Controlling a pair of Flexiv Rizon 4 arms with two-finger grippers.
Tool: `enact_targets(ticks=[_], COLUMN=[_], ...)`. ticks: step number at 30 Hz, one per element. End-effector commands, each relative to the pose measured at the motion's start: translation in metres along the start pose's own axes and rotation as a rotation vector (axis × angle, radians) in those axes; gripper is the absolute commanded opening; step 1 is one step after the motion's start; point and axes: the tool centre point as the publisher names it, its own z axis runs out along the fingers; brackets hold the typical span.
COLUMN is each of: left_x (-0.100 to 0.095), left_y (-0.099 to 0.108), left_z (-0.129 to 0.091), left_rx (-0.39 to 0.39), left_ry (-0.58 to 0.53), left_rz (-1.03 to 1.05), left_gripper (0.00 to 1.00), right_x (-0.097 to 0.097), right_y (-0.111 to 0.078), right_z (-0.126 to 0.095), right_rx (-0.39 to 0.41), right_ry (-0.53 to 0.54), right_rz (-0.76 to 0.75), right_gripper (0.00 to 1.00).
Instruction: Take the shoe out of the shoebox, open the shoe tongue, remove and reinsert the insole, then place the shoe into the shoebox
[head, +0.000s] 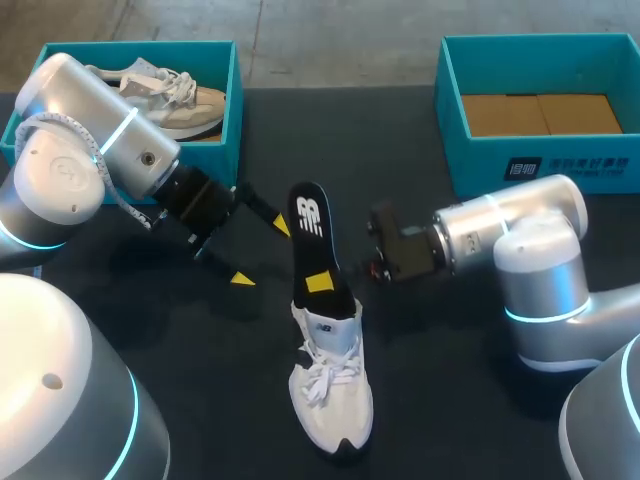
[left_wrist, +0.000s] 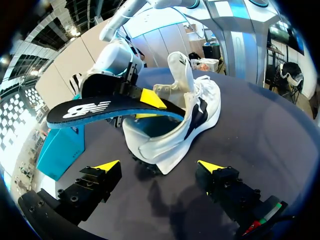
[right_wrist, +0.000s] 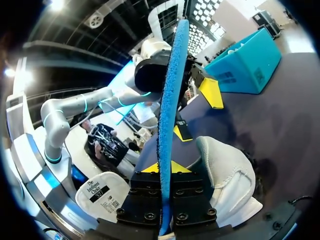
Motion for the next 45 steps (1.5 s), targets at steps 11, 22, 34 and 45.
enact_targets(ticks=[11, 22, 34, 45], left_x=[0.000, 0.000, 0.000, 0.000], left_y=[0.000, 0.000, 0.000, 0.000], left_z=[0.000, 0.000, 0.000, 0.000], left_rx=[-0.003, -0.003, -0.003, -0.003], left_ry=[0.002, 0.002, 0.002, 0.002], left_rz=[0.000, 0.000, 0.000, 0.000], left_gripper=[1.00, 1.00, 1.00, 1.00], right_x=[0.001, 0.004, 0.004, 0.003], right_y=[-0.021, -0.031, -0.014, 0.002], right_z=[0.004, 0.006, 0.003, 0.004], right_rx=[-0.001, -0.008, -0.014, 0.007], right_ry=[0.006, 0.006, -0.002, 0.007], right_rz=[0.029, 0.047, 0.008, -0.029], right_gripper=[0.00, 0.00, 0.26, 0.20])
